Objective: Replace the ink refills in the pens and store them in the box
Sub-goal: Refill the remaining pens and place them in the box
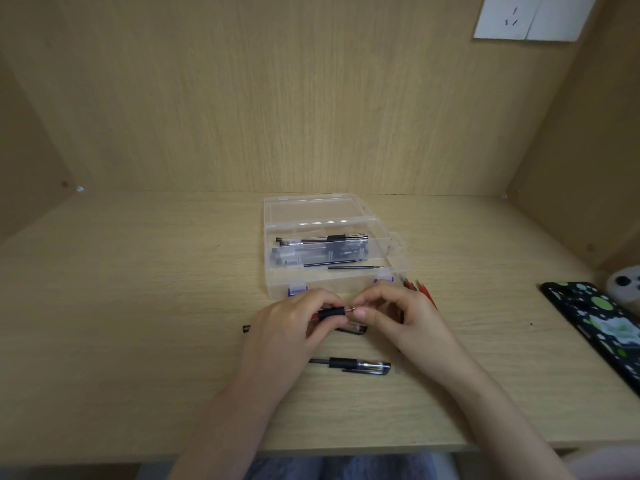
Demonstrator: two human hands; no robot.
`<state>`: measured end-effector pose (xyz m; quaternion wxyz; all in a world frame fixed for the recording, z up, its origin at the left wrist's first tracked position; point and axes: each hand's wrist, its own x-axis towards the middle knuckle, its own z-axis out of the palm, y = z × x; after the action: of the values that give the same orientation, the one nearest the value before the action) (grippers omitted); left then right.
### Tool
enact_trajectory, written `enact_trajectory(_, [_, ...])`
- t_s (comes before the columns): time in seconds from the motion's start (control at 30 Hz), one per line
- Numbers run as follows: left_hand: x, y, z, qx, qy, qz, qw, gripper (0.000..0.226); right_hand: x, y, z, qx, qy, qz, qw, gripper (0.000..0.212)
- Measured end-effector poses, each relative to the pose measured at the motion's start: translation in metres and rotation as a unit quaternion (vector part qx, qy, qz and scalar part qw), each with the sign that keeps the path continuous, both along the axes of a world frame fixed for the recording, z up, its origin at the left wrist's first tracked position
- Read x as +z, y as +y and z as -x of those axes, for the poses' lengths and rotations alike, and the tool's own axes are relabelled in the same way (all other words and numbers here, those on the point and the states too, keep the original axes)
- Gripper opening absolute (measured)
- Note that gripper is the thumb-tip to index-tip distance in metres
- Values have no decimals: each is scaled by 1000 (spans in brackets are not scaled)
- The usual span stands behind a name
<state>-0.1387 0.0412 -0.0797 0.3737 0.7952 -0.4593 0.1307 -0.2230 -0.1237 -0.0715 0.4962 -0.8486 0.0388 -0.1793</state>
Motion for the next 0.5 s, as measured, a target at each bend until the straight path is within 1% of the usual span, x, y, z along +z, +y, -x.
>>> enact_trajectory(0.1, [1,0,0,6,14,1,1000,24,1,0,0,-17,-9,-5,1000,8])
enact_trajectory(0.23, [-1,1,-3,42,29,23,998,16,2,-5,1,-61,-25,-24,998,11])
enact_trajectory(0.37, [-3,1,-4,65,24,15,998,16,0,-8,-1,-85,-24,-18,996,9])
enact_trajectory(0.43, [-2,2,-4,62,24,14,998,18,0,-9,-1,-86,-28,-46,995,7])
enact_trajectory(0.5, [1,2,-3,39,11,-3,999,25,3,-8,0,-79,-44,-98,991,4])
